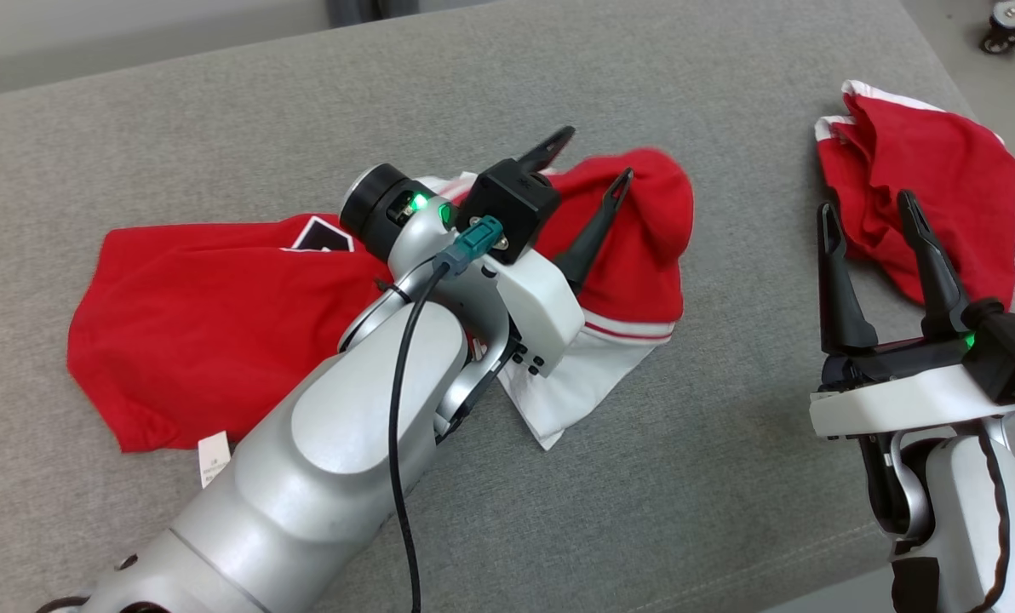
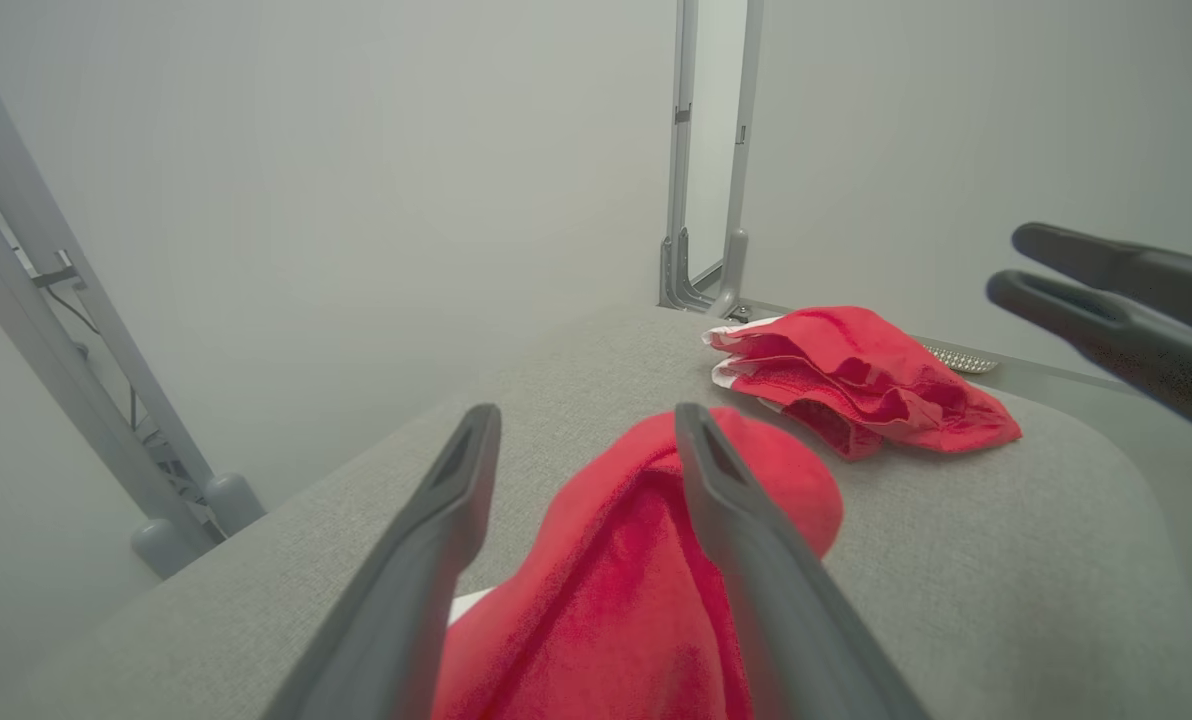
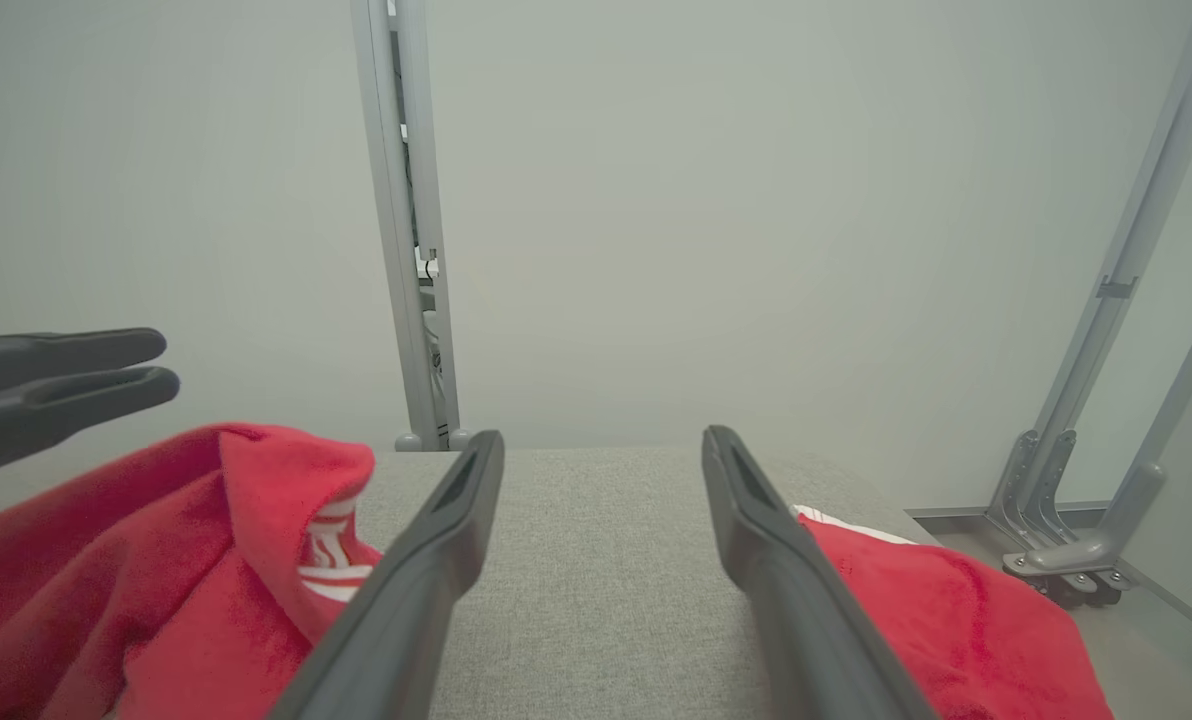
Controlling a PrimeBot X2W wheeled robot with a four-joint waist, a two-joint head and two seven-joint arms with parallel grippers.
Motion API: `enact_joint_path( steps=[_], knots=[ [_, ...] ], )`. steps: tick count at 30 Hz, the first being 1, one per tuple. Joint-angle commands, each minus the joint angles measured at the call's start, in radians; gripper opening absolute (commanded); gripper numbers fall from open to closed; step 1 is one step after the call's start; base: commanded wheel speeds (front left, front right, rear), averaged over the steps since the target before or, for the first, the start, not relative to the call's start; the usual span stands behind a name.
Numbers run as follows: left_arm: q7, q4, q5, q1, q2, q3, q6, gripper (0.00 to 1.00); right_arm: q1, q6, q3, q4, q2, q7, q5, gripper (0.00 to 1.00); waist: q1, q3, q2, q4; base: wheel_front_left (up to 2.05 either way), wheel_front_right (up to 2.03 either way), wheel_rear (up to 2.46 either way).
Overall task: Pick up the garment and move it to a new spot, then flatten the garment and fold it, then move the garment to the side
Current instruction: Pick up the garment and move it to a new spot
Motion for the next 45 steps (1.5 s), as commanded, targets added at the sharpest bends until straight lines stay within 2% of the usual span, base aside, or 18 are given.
enact_joint_path(
  steps=[1,7,11,15,20,31,37,45],
  knots=[
    [-0.019,0.023,-0.019,-0.025,0.006,-0.013,0.011,1.0,-0.012,0.0,0.0,0.0,0.0,-0.007,0.007,1.0,0.0,0.011,0.0,-0.017,0.0,0.0,0.0],
    [-0.105,0.106,-0.084,-0.057,0.005,-0.045,0.037,1.0,0.01,0.0,-0.01,-0.005,0.002,-0.007,0.004,1.0,0.0,-0.002,0.0,0.009,0.0,0.0,0.0],
    [-0.161,0.147,-0.1,-0.039,0.008,-0.025,0.048,1.0,0.025,0.0,-0.011,-0.014,0.001,-0.007,-0.005,1.0,0.0,-0.031,0.0,0.053,0.0,0.0,0.0],
    [-0.194,0.156,-0.102,-0.004,0.039,0.003,0.066,1.0,0.04,0.0,-0.008,-0.024,0.001,-0.007,-0.016,1.0,0.0,-0.063,0.0,0.103,0.0,0.0,0.0],
    [-0.208,0.122,-0.072,0.056,0.089,0.014,0.098,1.0,0.054,0.0,-0.007,-0.04,-0.005,-0.007,-0.022,1.0,0.0,-0.093,0.0,0.152,0.0,0.0,0.0],
    [-0.213,-0.091,-0.06,0.349,0.206,0.154,0.177,1.0,0.111,0.0,0.014,-0.06,-0.027,-0.007,-0.024,1.0,0.0,-0.146,0.0,0.239,0.0,0.0,0.0],
    [-0.213,-0.157,-0.046,0.506,0.204,0.254,0.194,1.0,0.144,0.0,0.017,-0.056,-0.032,-0.007,-0.02,1.0,0.0,-0.162,0.0,0.26,0.0,0.0,0.0],
    [-0.213,-0.182,0.027,0.633,0.147,0.37,0.146,1.0,0.167,0.0,0.017,-0.042,-0.03,-0.005,-0.017,1.0,0.0,-0.175,0.0,0.266,0.0,0.0,0.0]
  ],
)
